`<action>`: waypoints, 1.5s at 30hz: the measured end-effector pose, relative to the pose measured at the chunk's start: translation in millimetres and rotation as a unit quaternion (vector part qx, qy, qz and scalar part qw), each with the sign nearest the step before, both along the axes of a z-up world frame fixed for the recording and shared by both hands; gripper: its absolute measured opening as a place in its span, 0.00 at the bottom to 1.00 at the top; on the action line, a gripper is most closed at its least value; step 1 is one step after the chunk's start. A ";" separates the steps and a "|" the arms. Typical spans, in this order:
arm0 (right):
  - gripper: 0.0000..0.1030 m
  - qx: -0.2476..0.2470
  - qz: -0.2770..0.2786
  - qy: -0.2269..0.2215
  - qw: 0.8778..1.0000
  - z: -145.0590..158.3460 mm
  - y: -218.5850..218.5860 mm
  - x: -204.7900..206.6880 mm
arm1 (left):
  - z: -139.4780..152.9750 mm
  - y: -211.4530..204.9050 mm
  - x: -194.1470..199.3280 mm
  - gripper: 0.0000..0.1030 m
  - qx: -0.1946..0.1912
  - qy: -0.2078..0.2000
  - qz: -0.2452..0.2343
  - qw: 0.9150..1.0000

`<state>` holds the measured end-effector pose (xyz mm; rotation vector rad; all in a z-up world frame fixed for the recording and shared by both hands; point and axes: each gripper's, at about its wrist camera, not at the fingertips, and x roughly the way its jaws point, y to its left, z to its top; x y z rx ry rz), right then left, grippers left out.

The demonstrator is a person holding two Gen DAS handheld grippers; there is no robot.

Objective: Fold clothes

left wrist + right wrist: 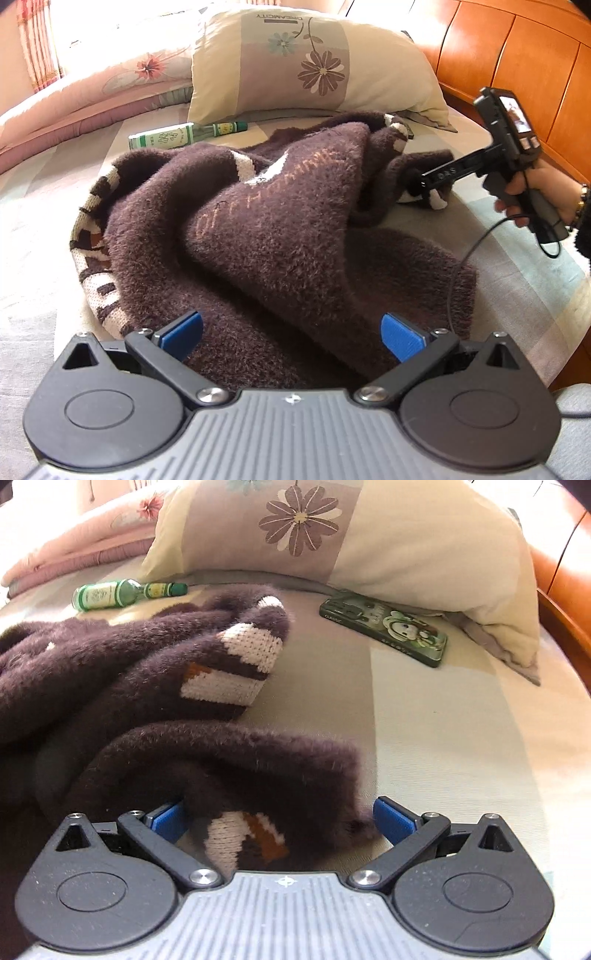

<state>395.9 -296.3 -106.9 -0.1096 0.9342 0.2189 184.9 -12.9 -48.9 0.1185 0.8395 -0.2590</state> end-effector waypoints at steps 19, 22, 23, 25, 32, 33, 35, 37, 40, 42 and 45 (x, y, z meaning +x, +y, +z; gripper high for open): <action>1.00 -0.002 0.221 -0.028 0.975 26.2 115.6 -28.8 | -1.5 6.8 -1.4 0.99 -0.002 0.004 0.007 1.000; 1.00 -0.009 0.230 -0.021 0.973 12.0 107.6 -26.4 | -3.1 7.3 -2.4 0.99 -0.006 0.007 0.001 1.000; 1.00 -0.009 0.235 -0.021 0.972 8.6 104.9 -27.0 | -3.7 7.5 -2.8 0.99 -0.006 0.007 0.000 1.000; 1.00 -0.010 0.245 -0.021 0.969 1.7 99.4 -28.1 | -5.5 8.1 -1.7 0.99 -0.008 0.010 0.003 1.000; 1.00 -0.003 0.193 0.051 0.980 -11.1 80.9 -20.9 | -7.7 12.5 -1.5 0.99 -0.011 0.013 0.009 1.000; 1.00 0.015 0.185 0.052 0.981 -11.6 70.7 -22.4 | -7.8 13.5 -1.3 0.99 -0.011 0.013 0.009 1.000; 1.00 0.051 0.169 0.051 0.983 -12.2 50.1 -26.2 | -8.1 15.3 -1.0 0.99 -0.011 0.013 0.011 1.000; 1.00 0.043 0.156 0.031 0.986 -3.0 48.5 -37.3 | -8.5 15.7 -0.1 0.99 -0.013 0.013 0.010 1.000; 1.00 0.016 0.196 -0.036 0.980 21.6 66.8 -56.5 | -8.7 13.5 0.9 0.99 -0.016 0.012 0.010 1.000; 1.00 0.013 0.239 -0.072 0.968 38.5 86.1 -62.0 | -8.5 10.7 0.1 0.99 -0.019 0.012 0.005 1.000; 1.00 0.018 0.264 -0.048 0.963 37.7 116.2 -45.3 | -7.1 8.1 -3.3 0.99 -0.017 0.012 -0.002 1.000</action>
